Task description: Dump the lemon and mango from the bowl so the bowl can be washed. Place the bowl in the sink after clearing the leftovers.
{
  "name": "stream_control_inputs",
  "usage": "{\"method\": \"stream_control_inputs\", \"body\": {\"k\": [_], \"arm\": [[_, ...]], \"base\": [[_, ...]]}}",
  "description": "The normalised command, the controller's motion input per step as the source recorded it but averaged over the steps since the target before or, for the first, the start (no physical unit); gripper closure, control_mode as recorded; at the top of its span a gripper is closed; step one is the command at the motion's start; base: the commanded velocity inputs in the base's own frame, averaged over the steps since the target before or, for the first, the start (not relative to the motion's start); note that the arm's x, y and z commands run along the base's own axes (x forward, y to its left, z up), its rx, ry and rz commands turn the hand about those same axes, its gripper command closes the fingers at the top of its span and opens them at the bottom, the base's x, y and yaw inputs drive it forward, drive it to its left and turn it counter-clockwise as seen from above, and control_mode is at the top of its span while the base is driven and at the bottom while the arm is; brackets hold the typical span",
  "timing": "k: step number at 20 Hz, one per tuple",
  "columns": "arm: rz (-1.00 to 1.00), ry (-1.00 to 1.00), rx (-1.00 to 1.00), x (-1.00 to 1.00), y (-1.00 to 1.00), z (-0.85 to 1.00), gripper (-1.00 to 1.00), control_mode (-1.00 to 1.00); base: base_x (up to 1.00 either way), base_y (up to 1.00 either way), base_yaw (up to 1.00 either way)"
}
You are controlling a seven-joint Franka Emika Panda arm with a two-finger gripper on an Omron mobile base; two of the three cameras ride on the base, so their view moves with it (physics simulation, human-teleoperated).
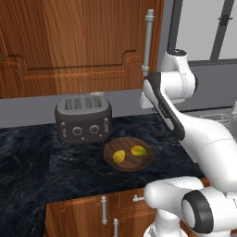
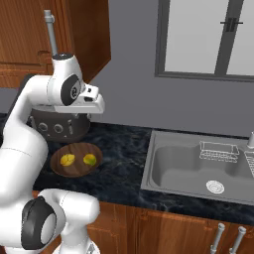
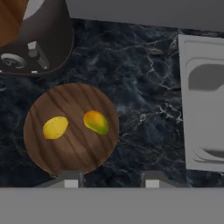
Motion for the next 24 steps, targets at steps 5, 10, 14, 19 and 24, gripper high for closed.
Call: {"method": "stream_control_inputs", "body": {"k": [5, 10, 14, 19, 24], "arm": [[0.0, 0.0, 0.0, -0.03, 0.06, -0.06, -1.0, -1.0], [-0.07, 0.01, 0.09, -0.23, -0.01, -0.39, -1.0, -1.0], [-0.18, 0.1, 0.16, -0.02, -0.08, -0.72, -1.0, -1.0], [-0.19, 0.12, 0.16, -0.03, -0.04, -0.86, -1.0, -1.0], [-0.14, 0.22, 0.05, 0.03, 0.0, -0.74, -1.0, -1.0]], "base": [[0.0, 0.0, 0.0], [0.0, 0.0, 0.0], [0.0, 0.0, 0.0], [0.0, 0.0, 0.0], [0.0, 0.0, 0.0]]}}
